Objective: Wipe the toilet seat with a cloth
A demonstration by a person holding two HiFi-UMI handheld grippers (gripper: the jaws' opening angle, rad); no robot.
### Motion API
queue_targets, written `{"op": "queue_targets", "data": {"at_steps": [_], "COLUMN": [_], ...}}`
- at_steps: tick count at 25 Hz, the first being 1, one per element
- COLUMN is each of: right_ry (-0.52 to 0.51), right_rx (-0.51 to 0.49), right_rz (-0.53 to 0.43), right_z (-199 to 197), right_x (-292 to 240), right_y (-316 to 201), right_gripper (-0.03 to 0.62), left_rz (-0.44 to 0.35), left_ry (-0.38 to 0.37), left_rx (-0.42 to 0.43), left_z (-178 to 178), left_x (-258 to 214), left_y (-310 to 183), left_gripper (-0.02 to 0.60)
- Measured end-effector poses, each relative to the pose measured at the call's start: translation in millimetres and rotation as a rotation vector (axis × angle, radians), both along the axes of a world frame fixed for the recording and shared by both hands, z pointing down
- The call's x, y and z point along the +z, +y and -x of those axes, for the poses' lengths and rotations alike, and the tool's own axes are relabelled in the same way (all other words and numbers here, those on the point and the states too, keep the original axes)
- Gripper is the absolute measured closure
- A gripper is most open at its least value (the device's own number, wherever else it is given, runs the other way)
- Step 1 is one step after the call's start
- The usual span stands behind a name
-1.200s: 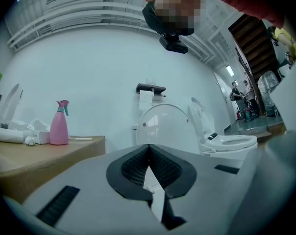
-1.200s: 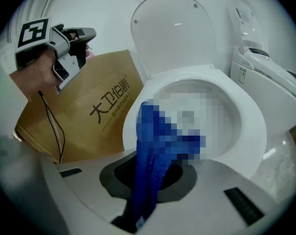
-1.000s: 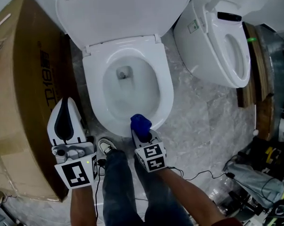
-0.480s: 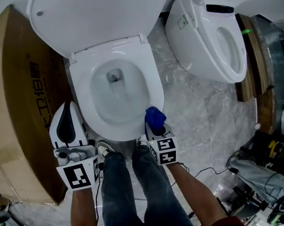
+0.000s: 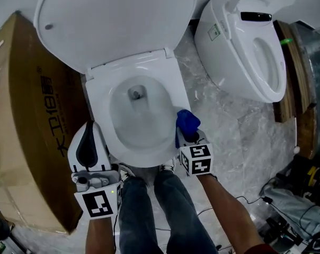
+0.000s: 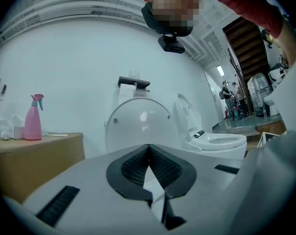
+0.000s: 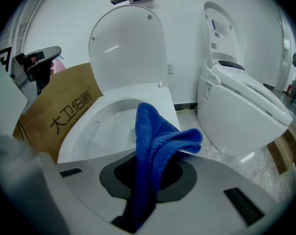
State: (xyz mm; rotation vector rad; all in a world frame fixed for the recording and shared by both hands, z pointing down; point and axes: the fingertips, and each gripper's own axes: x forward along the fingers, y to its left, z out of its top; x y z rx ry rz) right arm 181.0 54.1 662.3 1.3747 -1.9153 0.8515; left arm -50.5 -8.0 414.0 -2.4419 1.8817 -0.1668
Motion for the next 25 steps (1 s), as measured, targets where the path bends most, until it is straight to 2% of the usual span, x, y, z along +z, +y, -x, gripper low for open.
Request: {"op": "queue_targets", "data": {"at_steps": [5, 18, 25], "right_ry": [0.009, 0.015, 0.033], "right_rx": [-0.021, 0.002, 0.031], "right_rz": [-0.042, -0.128, -0.156], "right_z": [-0.3, 10.4, 23.9], "right_x": [-0.7, -6.3, -13.0], "right_y": [-49.5, -172.6, -215.3], "right_gripper": [0.533, 0.533, 0.533], "left_rz": [0.001, 0.053, 0.052], "left_ry": [-0.011, -0.013, -0.011], "left_rx": [-0.023, -0.062, -0.083], "left_z": [5.2, 15.7, 26.2], "left_x": [1.9, 20.2, 21.2], "left_y": [-6.4, -18.0, -23.3], "left_gripper": [0.566, 0.566, 0.566]}}
